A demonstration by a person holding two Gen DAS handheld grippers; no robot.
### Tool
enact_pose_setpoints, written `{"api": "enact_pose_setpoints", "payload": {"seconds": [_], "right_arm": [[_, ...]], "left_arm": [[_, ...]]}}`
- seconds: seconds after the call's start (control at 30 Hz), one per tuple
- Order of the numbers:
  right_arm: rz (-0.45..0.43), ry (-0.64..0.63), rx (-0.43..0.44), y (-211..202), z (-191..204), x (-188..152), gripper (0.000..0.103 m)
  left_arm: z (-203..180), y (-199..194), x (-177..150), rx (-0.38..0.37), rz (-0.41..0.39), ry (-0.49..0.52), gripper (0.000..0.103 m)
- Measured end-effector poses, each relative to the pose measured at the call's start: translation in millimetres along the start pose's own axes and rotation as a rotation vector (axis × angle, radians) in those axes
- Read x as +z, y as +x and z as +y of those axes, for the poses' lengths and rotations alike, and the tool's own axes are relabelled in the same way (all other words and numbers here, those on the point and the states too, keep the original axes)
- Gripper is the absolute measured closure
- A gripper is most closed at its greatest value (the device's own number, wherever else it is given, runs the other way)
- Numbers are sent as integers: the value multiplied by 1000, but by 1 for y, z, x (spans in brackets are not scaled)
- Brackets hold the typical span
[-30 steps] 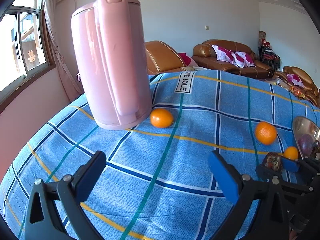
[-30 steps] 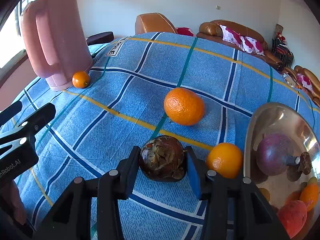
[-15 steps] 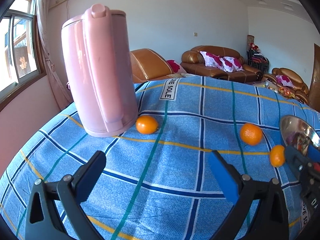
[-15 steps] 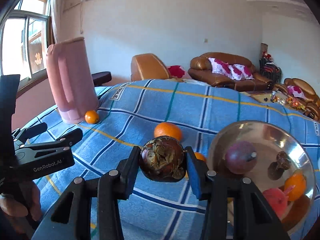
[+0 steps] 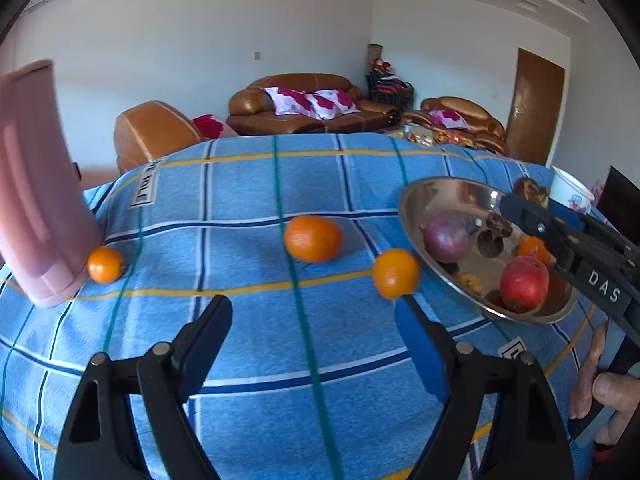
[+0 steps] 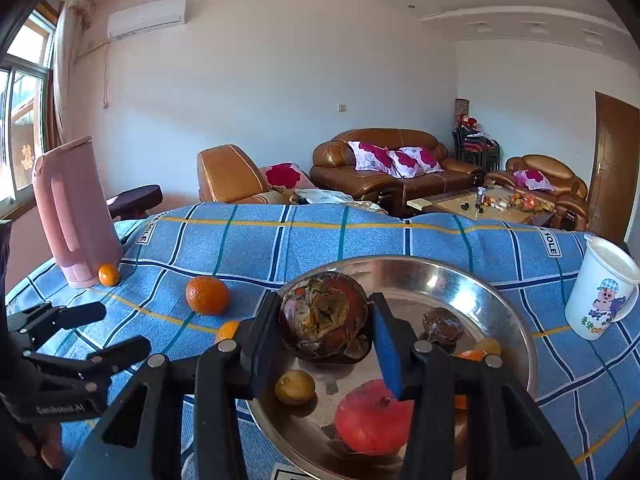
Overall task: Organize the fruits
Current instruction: 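Grasp a tangerine with the left tool while the right tool lifts the brown fruit over the bowl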
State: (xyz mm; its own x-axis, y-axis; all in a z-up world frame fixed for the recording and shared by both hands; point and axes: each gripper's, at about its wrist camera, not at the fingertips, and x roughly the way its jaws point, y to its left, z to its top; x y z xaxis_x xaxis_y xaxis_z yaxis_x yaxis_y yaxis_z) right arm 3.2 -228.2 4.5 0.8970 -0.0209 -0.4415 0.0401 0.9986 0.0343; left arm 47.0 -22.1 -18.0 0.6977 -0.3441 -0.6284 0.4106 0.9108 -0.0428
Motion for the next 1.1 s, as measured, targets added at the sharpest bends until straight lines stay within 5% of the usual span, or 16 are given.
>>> {"api": "enact_pose_setpoints", "payload": {"seconds": [0.17,0.27,0.43,0.73,1.1], "right_arm": [[-23,18,-3,-3,-8,3,56],[-24,30,4,-3,-13,5,56],[-17,37,17,0,-14,7,56],[-9,35,27,4,-14,6,56],[-3,54,36,6,-16,5,56]], "left_arm": [[-38,23,13,-7,42,114,18],[-53,41,15,55,98,191,19],[-60,57,26,66,132,209,29],[-44,81,42,12,212,119,61],[-18,54,26,-38,152,17,62]]}}
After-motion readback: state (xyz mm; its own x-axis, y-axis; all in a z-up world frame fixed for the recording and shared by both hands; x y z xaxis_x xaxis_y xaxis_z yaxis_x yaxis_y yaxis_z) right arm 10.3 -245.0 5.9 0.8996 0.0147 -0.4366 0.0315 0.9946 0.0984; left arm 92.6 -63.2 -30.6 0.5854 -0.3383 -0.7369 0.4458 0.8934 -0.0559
